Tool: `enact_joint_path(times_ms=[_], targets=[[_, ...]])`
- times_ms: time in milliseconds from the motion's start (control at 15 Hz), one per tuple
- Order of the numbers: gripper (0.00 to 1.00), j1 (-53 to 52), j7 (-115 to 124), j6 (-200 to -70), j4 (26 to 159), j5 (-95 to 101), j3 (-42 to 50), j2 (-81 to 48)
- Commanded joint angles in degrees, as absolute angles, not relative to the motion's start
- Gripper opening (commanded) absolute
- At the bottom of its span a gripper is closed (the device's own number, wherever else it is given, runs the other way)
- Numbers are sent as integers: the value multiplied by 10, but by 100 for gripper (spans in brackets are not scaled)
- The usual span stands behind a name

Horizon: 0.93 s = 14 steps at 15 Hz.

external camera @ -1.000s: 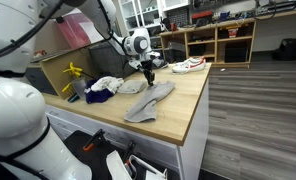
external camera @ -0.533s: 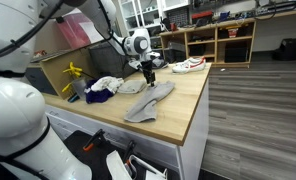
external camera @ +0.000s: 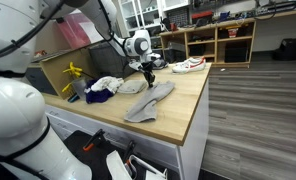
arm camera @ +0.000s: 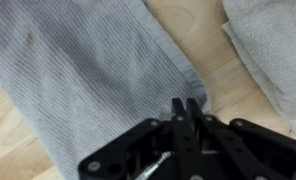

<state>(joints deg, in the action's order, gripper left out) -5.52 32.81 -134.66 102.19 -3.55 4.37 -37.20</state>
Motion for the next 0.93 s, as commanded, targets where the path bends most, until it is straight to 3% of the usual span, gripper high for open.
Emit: enact_joint_path(times_ms=[0,133,200,333,867], targets=[[0,-57,307,-1354,1032,-36,47,-358],[0,-56,300,-1355,1035,-37,46,-355],[26,-55,295,-1357,1038,-38,46,-351],[32,-56,286,-1359,1040,-37,46,-348],[92,-58,282,-1379,1034,-40,44,-367]])
